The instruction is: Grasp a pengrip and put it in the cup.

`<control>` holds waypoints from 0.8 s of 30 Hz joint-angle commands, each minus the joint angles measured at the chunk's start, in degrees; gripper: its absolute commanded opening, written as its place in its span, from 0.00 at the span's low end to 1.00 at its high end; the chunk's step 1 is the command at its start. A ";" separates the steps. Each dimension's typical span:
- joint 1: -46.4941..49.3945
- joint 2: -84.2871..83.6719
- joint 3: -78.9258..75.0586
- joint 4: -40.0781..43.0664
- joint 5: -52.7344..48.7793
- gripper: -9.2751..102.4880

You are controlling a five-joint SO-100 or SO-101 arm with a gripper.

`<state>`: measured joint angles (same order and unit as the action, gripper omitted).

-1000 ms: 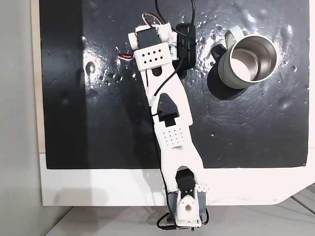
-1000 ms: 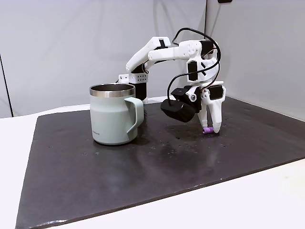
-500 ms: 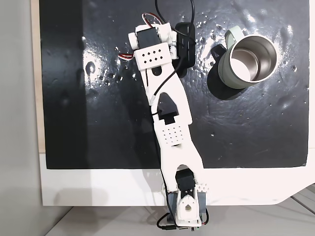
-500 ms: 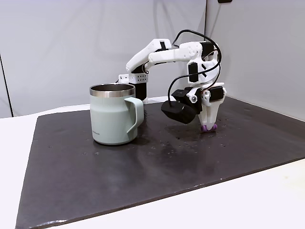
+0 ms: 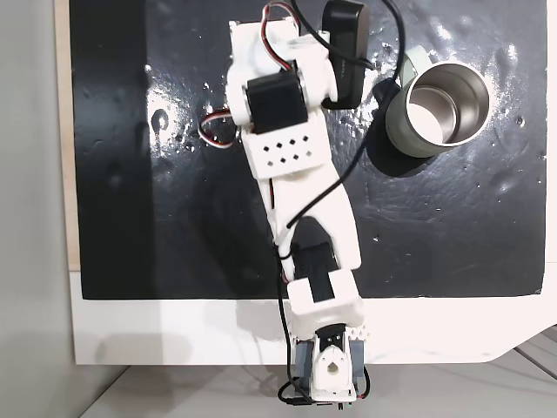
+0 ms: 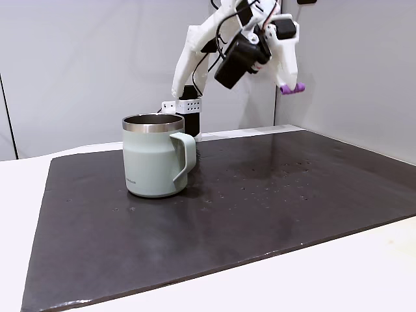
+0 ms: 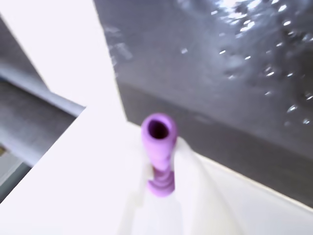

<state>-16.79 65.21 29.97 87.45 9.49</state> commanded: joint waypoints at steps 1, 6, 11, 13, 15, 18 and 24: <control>2.37 8.17 1.14 0.44 -1.41 0.08; 7.65 12.04 4.31 3.43 -2.81 0.08; 15.56 16.61 7.38 7.65 -4.75 0.08; 18.90 18.37 8.44 8.70 -6.15 0.08; 22.24 20.48 10.02 9.14 -7.56 0.08; 27.25 23.64 13.27 9.23 -8.70 0.08; 35.16 23.82 14.68 9.14 -9.49 0.08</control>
<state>15.73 86.66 45.62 96.33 0.79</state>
